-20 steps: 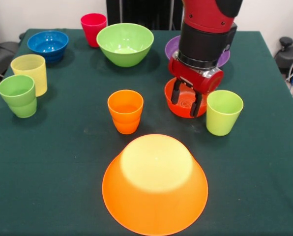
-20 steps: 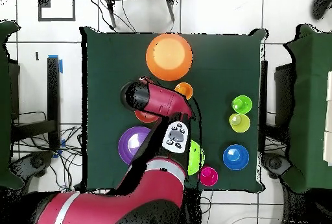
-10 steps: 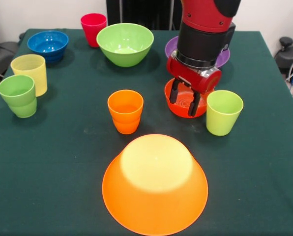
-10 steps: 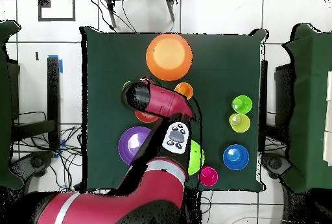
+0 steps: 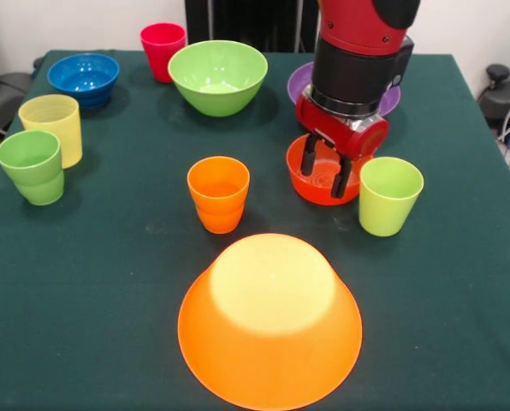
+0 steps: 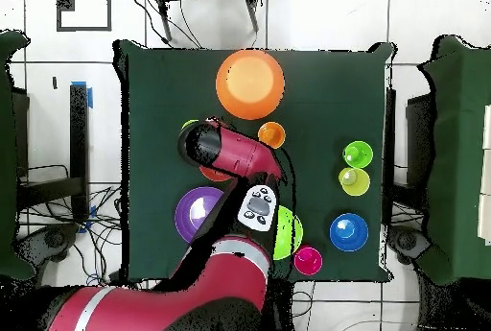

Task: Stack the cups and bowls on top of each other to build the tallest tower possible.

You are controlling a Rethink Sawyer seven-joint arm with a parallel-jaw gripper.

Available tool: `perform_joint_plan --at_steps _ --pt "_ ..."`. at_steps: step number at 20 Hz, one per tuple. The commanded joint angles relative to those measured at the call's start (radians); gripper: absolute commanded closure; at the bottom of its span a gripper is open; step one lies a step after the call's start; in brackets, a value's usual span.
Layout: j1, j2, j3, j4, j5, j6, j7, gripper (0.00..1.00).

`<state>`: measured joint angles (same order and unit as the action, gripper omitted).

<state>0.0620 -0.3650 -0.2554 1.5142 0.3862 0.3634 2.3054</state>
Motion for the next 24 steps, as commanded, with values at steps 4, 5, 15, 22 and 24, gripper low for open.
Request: perform_joint_plan --at_steps 4,5,15,22,24 --pt "0.012 0.044 0.081 0.087 0.082 -0.036 0.241 0.0" --pt "0.007 0.051 0.087 0.087 0.085 -0.052 0.238 0.0" --pt "-0.037 0.111 0.157 0.069 0.111 -0.166 0.213 0.0" --pt "-0.054 0.141 0.193 0.063 0.123 -0.214 0.212 0.0" --pt "-0.052 0.145 0.191 0.061 0.126 -0.216 0.209 0.0"
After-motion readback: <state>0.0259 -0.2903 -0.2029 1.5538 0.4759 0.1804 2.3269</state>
